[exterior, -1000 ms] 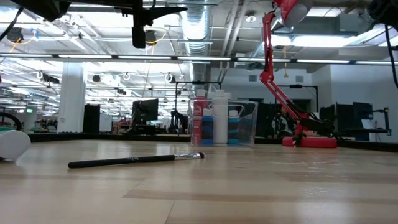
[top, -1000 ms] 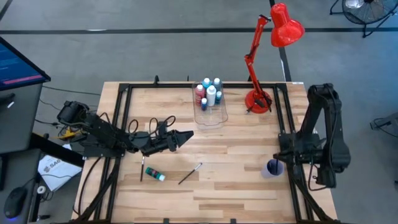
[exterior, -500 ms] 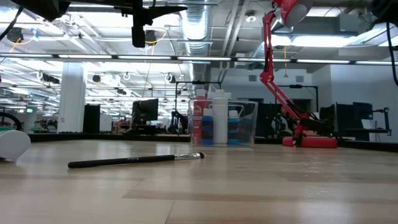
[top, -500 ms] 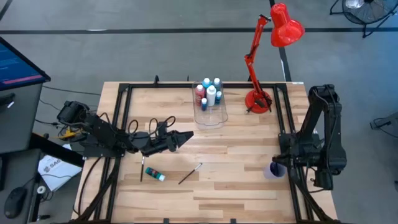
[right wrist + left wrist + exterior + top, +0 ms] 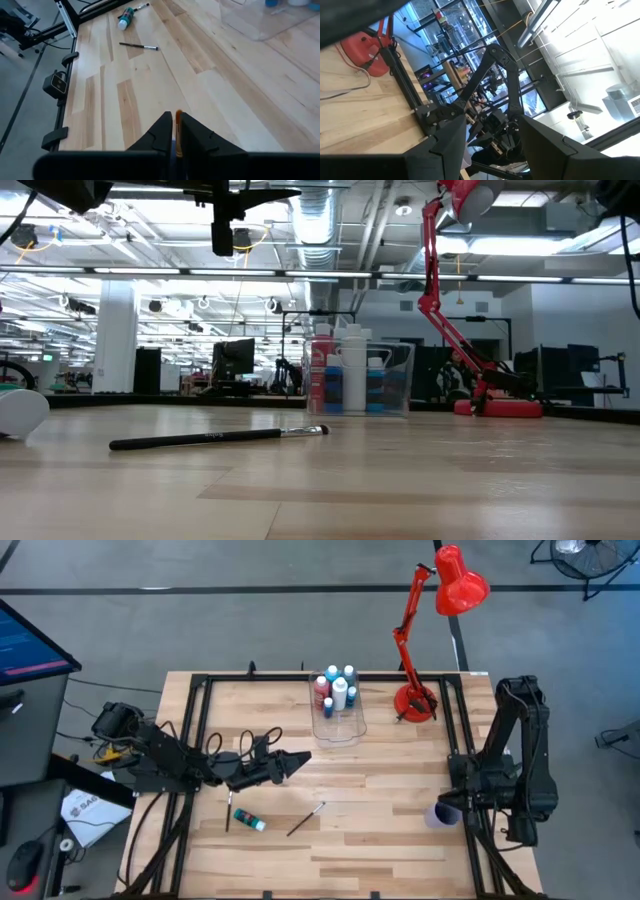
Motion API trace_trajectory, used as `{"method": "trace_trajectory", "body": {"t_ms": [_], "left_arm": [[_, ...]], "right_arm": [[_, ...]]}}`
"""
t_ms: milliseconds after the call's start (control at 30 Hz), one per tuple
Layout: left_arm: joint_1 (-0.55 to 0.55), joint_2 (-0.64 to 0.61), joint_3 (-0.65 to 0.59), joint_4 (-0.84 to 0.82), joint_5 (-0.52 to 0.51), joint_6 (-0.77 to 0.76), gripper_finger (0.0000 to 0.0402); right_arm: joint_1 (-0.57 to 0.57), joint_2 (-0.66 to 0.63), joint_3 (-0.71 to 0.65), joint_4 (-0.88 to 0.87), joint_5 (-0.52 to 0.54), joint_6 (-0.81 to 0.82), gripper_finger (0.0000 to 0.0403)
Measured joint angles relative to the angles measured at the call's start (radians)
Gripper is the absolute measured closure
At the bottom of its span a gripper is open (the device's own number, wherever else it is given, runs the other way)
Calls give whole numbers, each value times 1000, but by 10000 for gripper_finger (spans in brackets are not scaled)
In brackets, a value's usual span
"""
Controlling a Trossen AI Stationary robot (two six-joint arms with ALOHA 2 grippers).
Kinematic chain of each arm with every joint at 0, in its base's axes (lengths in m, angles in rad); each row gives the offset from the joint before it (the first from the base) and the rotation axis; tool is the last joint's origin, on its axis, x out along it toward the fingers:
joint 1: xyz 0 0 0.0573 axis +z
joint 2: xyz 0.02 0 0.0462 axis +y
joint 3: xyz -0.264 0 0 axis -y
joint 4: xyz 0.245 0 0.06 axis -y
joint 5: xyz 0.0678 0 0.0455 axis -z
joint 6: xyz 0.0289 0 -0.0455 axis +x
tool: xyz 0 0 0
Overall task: Pick & Place Paint Supplies
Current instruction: Put the silver paintbrush into the purple cup
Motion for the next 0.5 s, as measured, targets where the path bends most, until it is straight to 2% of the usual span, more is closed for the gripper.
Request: {"method": "trace_trajectory", "body": {"t_ms": [200,500], "left_arm": [[0,0,0,0,0,0,227],[0,0,0,0,0,0,227]], "right_arm": [[-1,-14,0,5,-2,0,362],[-10,-114,72,-87,33,-28,352]]}}
